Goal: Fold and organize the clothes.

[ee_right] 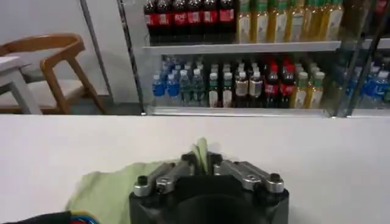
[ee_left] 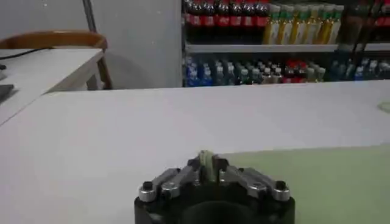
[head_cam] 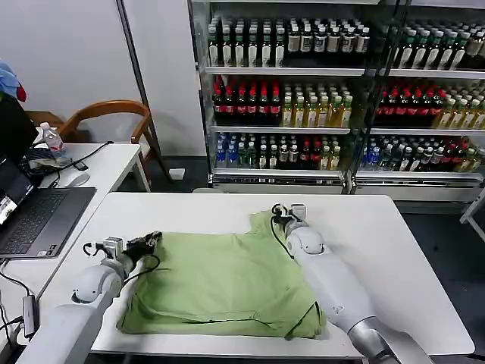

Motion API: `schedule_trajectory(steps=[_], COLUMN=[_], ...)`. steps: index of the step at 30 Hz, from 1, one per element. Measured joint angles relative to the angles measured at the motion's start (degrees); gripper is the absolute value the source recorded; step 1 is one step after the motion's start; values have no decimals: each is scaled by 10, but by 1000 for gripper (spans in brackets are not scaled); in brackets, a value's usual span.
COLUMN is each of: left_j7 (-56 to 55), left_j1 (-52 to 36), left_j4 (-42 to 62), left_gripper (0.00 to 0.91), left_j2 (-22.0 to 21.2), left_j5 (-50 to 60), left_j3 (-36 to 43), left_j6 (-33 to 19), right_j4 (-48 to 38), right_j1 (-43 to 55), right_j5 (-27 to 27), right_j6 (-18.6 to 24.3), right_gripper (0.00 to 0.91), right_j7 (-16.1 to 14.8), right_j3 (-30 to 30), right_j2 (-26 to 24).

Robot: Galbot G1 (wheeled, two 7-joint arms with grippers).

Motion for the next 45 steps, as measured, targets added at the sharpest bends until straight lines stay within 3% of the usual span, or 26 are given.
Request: schedule_trajectory(steps=[8,17,31,45], left_j7=[14,19,17,34], left_j1=[3,41,185,278], left_j4=[-2,-50,-189,-240], left_gripper=[50,50,50,50], left_j2=[1,13,29,36], left_j5=[-2,-5,-8,-8], left_j3=[-11,-38,-108,-149], left_j6=[-9,-13,-42,-81], right_j4=[47,171,379,528], right_j1=[-15,-75,-230,-383], right_j5=[1,13,5,-9], right_j6=[-1,-20,-27,-23], right_gripper=[0,0,0,0], right_j7=[2,17,18,9], right_j3=[-15,-10,50,118], right_j2=[-20,-69,-141,-180])
